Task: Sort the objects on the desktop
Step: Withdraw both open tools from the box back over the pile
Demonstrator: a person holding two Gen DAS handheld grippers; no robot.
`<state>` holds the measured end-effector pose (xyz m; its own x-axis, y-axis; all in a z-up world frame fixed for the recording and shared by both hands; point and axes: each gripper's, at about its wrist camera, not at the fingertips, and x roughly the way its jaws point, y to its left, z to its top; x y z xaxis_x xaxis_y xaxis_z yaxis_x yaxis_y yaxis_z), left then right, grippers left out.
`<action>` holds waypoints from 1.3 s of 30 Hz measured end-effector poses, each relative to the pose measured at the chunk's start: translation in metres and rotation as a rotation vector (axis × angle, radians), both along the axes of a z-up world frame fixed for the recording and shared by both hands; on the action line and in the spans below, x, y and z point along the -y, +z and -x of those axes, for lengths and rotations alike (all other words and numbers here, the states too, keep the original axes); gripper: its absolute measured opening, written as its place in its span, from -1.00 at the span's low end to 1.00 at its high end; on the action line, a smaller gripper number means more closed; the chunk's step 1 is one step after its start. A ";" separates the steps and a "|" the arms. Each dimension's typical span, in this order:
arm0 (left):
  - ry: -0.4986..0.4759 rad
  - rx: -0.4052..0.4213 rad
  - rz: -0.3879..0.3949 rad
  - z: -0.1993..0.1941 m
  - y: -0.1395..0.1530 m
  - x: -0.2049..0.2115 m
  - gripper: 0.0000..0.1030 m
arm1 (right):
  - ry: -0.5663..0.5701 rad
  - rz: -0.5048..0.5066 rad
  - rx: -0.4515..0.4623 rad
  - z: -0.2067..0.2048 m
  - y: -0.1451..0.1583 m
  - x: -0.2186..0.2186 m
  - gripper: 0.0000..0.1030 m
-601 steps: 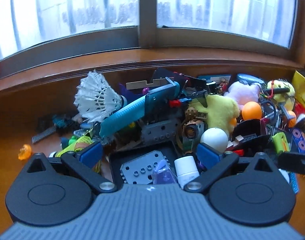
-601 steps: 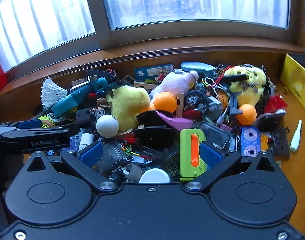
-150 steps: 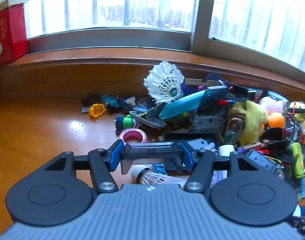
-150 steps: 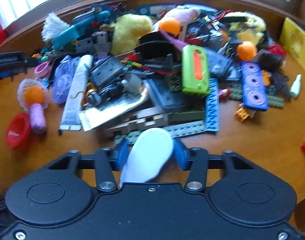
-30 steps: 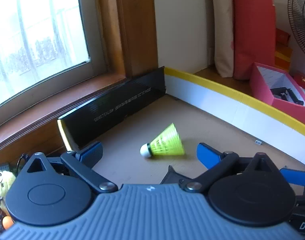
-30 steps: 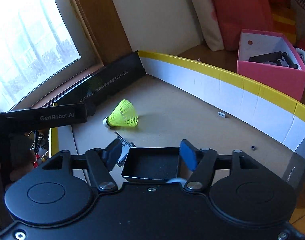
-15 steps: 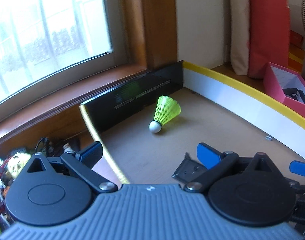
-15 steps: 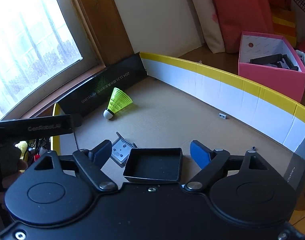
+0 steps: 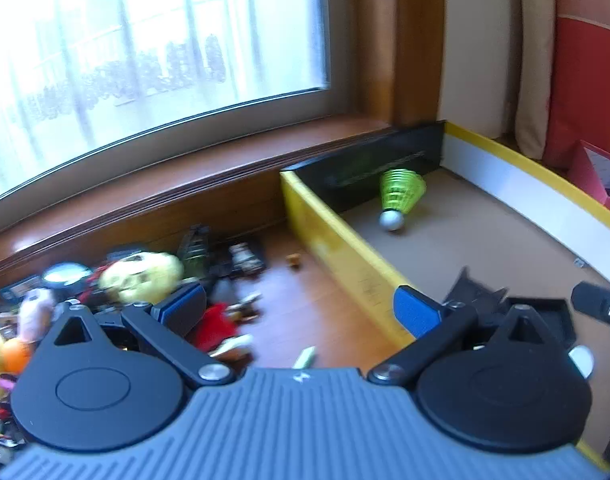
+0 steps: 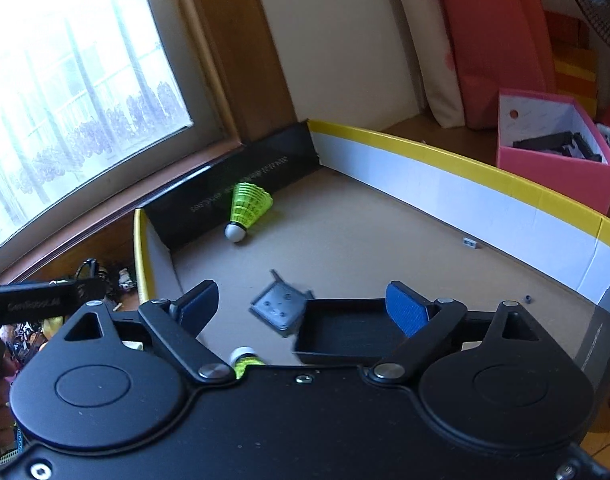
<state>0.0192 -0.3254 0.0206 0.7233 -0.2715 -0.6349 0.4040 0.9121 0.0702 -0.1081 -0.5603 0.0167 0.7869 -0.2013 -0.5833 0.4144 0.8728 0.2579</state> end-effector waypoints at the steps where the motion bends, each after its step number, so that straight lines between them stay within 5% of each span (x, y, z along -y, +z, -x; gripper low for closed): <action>1: 0.011 0.002 0.000 0.001 0.000 -0.013 1.00 | 0.001 0.003 -0.001 -0.001 0.002 -0.009 0.76; 14: 0.187 -0.022 0.014 0.005 -0.002 -0.180 1.00 | 0.172 0.061 0.033 -0.017 0.013 -0.158 0.81; 23: 0.214 -0.031 0.010 0.012 -0.017 -0.244 1.00 | 0.325 0.068 -0.075 -0.011 -0.025 -0.229 0.80; 39: 0.045 -0.074 -0.004 0.029 -0.045 -0.256 1.00 | 0.350 -0.051 -0.249 0.011 -0.080 -0.263 -0.04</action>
<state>-0.0099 -0.0699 -0.0243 0.6857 -0.2371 -0.6882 0.3670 0.9291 0.0455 -0.1190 -0.2969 -0.0629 0.6367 0.0870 -0.7662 0.1502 0.9606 0.2339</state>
